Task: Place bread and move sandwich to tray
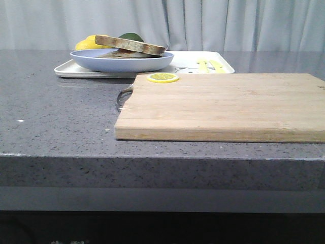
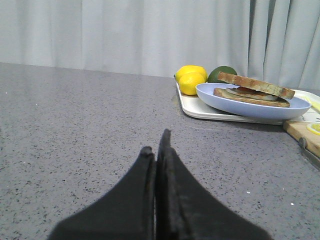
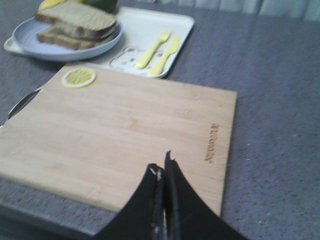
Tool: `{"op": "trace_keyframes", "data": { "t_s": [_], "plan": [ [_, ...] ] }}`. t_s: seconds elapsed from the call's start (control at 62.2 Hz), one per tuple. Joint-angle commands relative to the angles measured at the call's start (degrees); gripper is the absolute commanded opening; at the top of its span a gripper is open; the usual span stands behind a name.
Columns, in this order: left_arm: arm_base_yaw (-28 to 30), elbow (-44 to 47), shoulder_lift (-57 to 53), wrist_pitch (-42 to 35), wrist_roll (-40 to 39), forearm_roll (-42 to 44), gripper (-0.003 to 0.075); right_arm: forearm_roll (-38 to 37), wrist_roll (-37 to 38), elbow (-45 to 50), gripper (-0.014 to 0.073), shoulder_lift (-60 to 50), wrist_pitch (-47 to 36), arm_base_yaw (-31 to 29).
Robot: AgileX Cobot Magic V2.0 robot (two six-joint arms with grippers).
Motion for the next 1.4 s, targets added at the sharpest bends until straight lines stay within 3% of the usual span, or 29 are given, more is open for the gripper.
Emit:
{"op": "trace_keyframes", "data": {
  "t_s": [0.0,0.418,1.238,1.383],
  "plan": [
    [-0.03,0.06,-1.17,-4.85,-0.49,-0.44,-0.002,-0.07,-0.39,5.12,-0.0069,-4.72,-12.38,-2.94],
    [-0.03,0.06,-1.17,-4.85,-0.49,-0.44,-0.002,1.64,-0.33,33.23,-0.0069,-22.53,-33.87,-6.76],
    [-0.03,0.06,-1.17,-4.85,-0.49,-0.44,-0.002,2.14,-0.33,33.22,-0.0069,-22.45,-32.8,-4.93],
    [-0.03,0.06,-1.17,-4.85,-0.49,-0.44,-0.002,0.13,2.46,33.22,-0.0069,-22.45,-34.04,-5.86]
  ]
}}
